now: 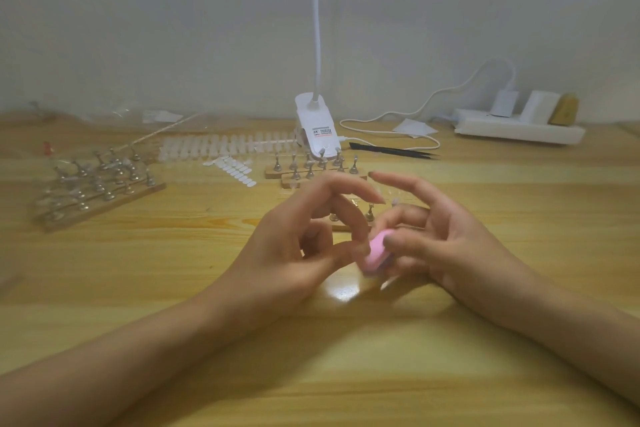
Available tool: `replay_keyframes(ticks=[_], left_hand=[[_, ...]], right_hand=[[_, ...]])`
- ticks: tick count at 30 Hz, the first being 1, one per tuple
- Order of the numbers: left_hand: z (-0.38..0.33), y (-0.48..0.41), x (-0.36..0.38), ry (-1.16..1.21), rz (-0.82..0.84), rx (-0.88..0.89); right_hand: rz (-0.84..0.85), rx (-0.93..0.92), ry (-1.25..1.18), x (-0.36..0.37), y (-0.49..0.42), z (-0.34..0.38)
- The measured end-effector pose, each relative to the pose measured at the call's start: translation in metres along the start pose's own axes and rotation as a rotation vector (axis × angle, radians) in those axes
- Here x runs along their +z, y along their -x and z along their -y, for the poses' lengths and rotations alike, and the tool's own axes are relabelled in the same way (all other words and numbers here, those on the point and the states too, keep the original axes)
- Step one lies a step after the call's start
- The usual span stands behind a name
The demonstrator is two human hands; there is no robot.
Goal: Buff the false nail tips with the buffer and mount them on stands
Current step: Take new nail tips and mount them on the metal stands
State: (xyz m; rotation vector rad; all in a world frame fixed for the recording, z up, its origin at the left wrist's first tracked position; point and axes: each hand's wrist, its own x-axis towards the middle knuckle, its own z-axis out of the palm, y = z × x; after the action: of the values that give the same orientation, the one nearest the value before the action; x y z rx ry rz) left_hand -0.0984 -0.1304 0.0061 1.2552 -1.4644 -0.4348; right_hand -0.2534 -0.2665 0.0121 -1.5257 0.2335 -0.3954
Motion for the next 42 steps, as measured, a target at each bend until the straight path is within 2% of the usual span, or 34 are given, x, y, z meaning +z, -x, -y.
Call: replay_keyframes(ticks=[2,6,9,12,15,19,22,26,34,38,42], left_hand=[[-0.0003,-0.0012,-0.0007,0.025,-0.002,-0.008],[0.0006,-0.0017,-0.0006,0.035,-0.026,-0.026],[0.0006,-0.001,-0.0006,0.044,-0.027,-0.024],[0.0012,-0.0014,-0.0013,0.05,-0.033,-0.034],[0.0006,-0.001,-0.0018,0.059,-0.025,-0.026],[0.0016,-0.0007,-0.002,0.054,-0.036,-0.027],[0.001,-0.0009,-0.0015,0.06,-0.017,-0.021],[0.0008,0.0,-0.0018,0.04,-0.016,-0.019],[-0.0003,0.0003,-0.0009,0.016,-0.013,0.006],[-0.0005,0.0004,-0.0007,0.016,-0.022,0.0],[-0.001,0.0004,-0.0008,0.003,-0.008,0.006]], right_hand=[[0.07,-0.011,0.049,0.0013,0.0006,0.0001],[-0.03,-0.009,-0.027,-0.001,0.0004,-0.0012],[0.05,-0.026,0.04,0.001,0.0002,-0.0021],[-0.064,-0.008,-0.013,-0.0013,-0.0003,-0.0018],[0.021,-0.018,0.021,0.0008,-0.0003,-0.0019],[-0.062,-0.035,-0.025,-0.0008,-0.0001,-0.0013],[0.041,-0.053,0.032,0.001,0.0008,-0.0019],[-0.099,-0.05,-0.031,-0.0019,-0.0009,-0.0033],[0.008,-0.021,0.02,-0.0029,-0.0012,-0.004],[-0.099,-0.039,-0.022,-0.0036,-0.0009,-0.0033],[0.028,-0.034,0.066,0.0009,0.0011,-0.0027]])
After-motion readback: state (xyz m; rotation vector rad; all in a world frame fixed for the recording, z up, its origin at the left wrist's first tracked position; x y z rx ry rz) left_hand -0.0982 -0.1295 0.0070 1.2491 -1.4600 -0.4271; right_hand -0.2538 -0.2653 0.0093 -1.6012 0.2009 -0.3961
